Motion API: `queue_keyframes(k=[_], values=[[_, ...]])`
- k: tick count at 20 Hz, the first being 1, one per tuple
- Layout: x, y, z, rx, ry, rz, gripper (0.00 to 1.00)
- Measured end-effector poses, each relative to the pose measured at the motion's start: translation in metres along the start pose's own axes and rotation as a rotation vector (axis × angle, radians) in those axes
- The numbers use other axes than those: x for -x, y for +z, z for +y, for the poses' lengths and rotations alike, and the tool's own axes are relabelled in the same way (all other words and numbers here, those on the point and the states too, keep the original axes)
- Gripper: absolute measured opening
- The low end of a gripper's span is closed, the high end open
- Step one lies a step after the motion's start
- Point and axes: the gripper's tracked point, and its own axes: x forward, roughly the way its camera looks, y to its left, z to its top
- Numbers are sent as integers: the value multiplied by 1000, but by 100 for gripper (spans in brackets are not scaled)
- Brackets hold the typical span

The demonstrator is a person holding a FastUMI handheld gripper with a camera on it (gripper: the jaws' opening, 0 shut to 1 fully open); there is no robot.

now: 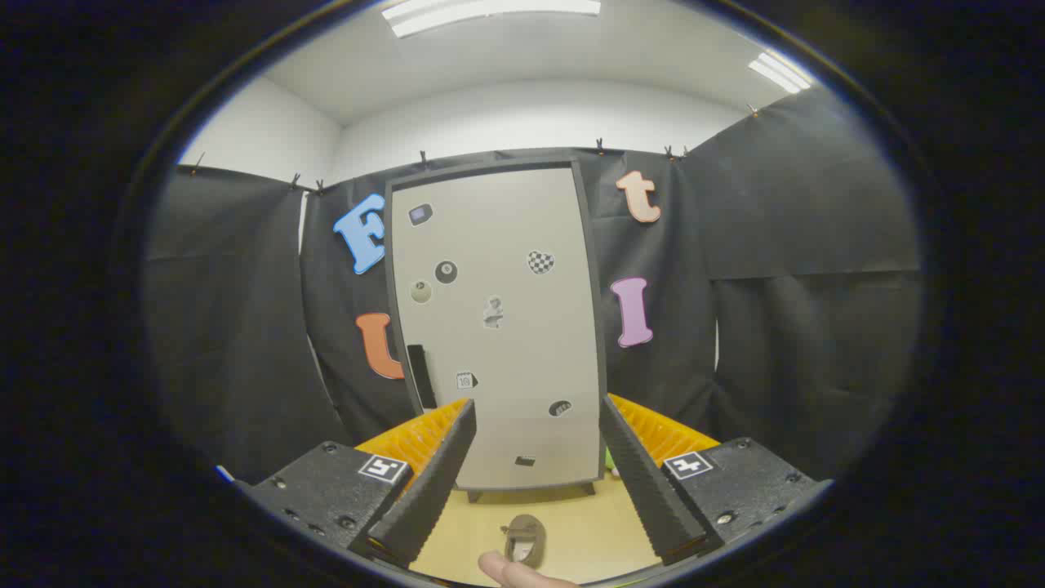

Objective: Open the shoe cabinet door, grab the shoes and put them into the shoe cabinet, then close the shoe cabinet door.

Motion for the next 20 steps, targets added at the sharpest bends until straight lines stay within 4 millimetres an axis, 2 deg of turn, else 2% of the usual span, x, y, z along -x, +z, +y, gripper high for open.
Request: queue_keyframes(k=[3, 9, 16, 18, 20], values=[[-13, -6, 11, 29, -1, 2, 99], [-46, -14, 51, 57, 38, 0, 99], [-81, -20, 84, 105, 75, -21, 99], [-98, -22, 94, 121, 89, -36, 99], [-124, -28, 106, 129, 107, -26, 99]])
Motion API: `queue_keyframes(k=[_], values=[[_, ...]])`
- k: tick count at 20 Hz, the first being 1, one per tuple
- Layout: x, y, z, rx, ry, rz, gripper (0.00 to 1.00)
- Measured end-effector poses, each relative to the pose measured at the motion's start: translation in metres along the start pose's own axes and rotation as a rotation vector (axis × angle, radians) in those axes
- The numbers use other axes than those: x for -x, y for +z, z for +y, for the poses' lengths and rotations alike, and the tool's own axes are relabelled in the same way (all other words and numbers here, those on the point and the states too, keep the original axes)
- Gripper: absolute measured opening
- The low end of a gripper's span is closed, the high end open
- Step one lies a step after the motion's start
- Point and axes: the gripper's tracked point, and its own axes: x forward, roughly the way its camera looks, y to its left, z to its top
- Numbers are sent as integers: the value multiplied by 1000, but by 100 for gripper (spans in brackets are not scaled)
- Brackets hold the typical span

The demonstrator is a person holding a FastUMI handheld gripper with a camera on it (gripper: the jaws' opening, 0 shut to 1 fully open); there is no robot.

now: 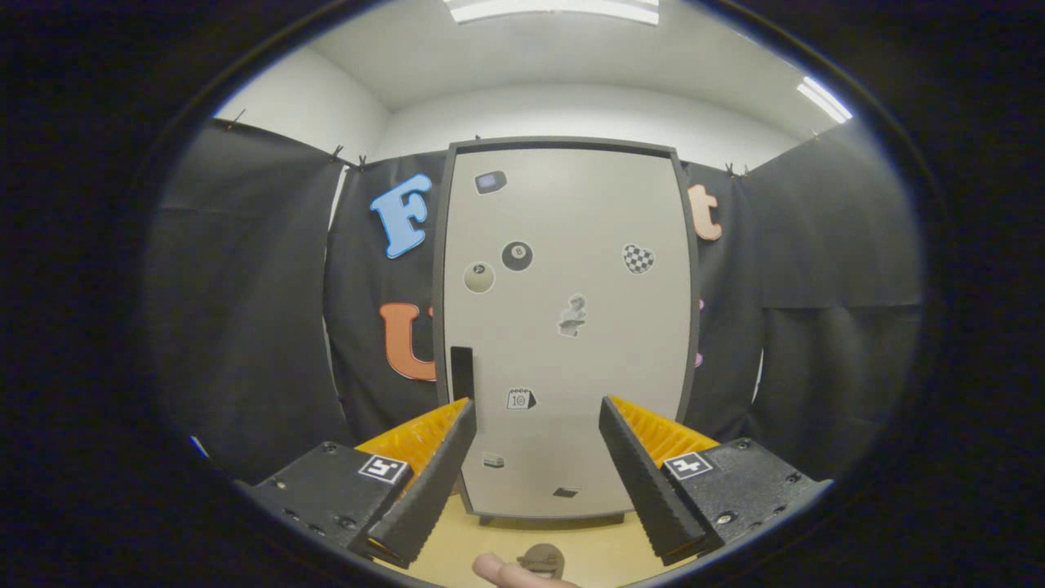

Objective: Open the shoe cabinet door, grab the shoes and put them into the shoe cabinet, then close the shoe cabinet door.

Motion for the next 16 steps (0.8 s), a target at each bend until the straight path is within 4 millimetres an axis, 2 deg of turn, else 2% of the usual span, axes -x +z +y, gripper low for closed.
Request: queue_keyframes(k=[5, 9, 13, 16], values=[[-81, -10, 38, -7, 69, 27, 99], [-134, -21, 67, 33, 99, 36, 99], [-172, -35, 74, 51, 70, 71, 98], [-187, -45, 75, 13, 65, 100, 82]])
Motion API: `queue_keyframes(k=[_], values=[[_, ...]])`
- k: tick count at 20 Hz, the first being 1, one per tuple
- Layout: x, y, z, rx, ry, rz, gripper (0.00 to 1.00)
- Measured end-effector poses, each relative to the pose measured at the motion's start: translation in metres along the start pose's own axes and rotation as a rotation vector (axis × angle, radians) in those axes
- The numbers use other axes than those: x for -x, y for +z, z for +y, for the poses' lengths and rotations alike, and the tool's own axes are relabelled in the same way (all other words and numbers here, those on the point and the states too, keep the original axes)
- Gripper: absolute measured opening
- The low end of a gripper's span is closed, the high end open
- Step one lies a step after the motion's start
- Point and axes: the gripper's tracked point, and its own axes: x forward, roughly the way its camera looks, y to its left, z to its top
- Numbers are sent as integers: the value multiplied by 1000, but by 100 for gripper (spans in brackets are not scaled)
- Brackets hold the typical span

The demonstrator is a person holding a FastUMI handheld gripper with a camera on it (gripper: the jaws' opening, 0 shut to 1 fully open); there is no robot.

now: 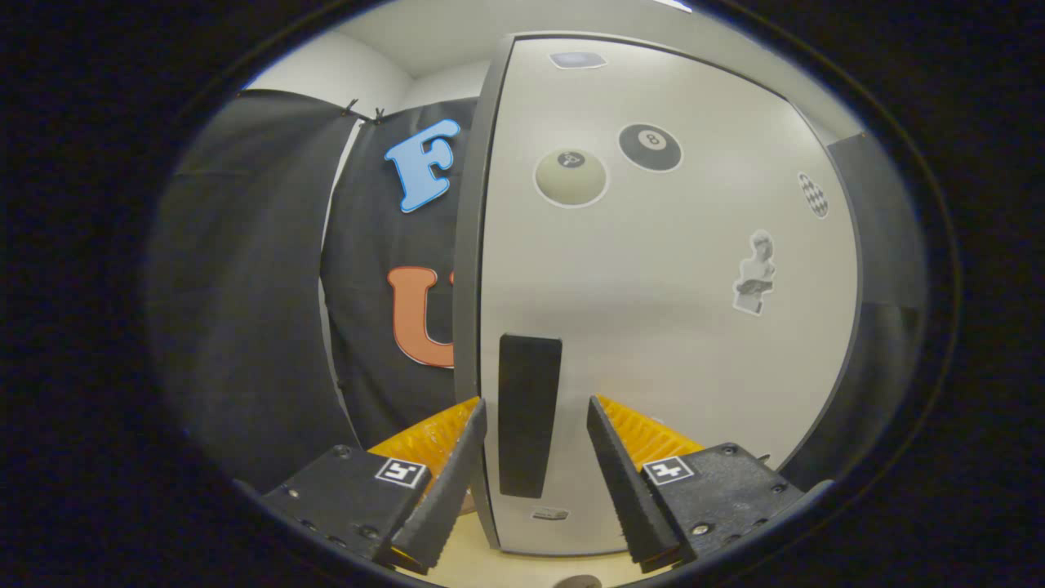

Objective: Open the shoe cabinet door, grab the shoes and put them into the shoe cabinet, then close the shoe cabinet door.

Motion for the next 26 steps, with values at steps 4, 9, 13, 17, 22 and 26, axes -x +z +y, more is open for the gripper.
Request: queue_keyframes(k=[4, 9, 13, 17, 22, 26], values=[[-2, 2, 6, -31, 21, -15, 46], [2, 0, 4, -37, 53, 28, 28], [23, -2, 7, -25, 91, 29, 27], [32, -4, 2, -18, 102, 29, 27], [62, -5, -6, 1, 119, 10, 27], [85, -6, -17, -14, 126, 8, 25]])
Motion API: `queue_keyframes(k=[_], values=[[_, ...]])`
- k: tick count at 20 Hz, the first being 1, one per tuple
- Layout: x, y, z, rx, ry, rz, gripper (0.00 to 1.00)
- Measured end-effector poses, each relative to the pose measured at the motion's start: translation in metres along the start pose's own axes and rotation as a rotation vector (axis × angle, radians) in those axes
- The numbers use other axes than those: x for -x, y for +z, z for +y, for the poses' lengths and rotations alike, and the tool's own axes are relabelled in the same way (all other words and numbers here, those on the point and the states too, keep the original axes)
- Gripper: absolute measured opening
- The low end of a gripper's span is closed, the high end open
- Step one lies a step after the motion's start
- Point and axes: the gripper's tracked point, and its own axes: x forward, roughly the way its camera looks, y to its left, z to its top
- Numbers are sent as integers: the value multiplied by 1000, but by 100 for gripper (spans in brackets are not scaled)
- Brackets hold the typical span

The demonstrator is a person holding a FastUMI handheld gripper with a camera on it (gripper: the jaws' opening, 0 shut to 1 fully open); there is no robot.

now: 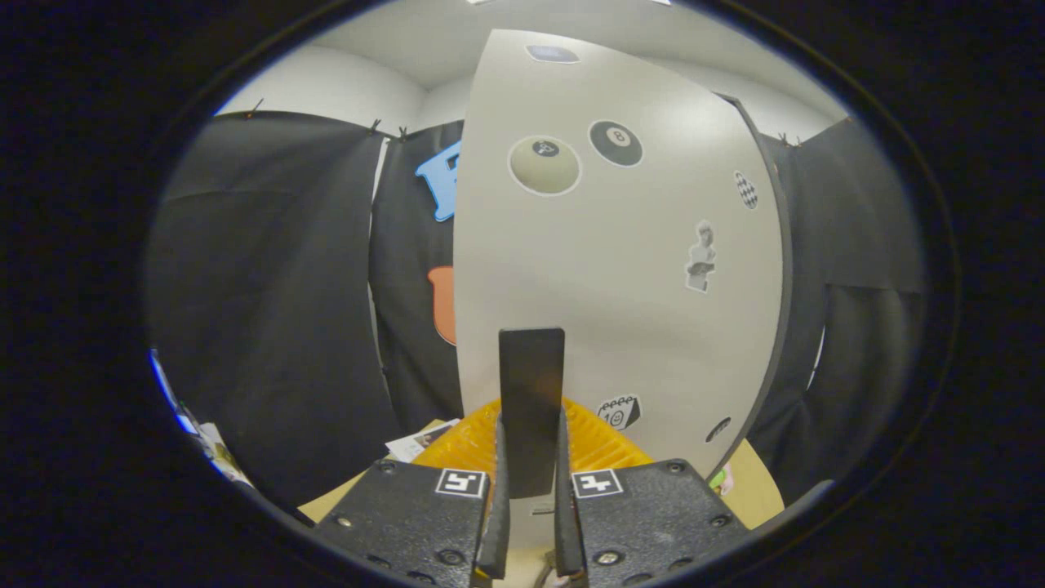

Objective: Open the shoe cabinet door, grab the shoes and put them into the shoe cabinet, then close the shoe cabinet door.

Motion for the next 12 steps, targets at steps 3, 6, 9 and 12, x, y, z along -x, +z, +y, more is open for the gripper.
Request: queue_keyframes(k=[3, 6, 9, 12], values=[[19, -1, -10, 17, -8, -6, 25], [35, -3, -23, 21, -29, -6, 24], [49, -4, -36, 25, -56, -10, 23], [59, -5, -50, 41, -87, -17, 24]])
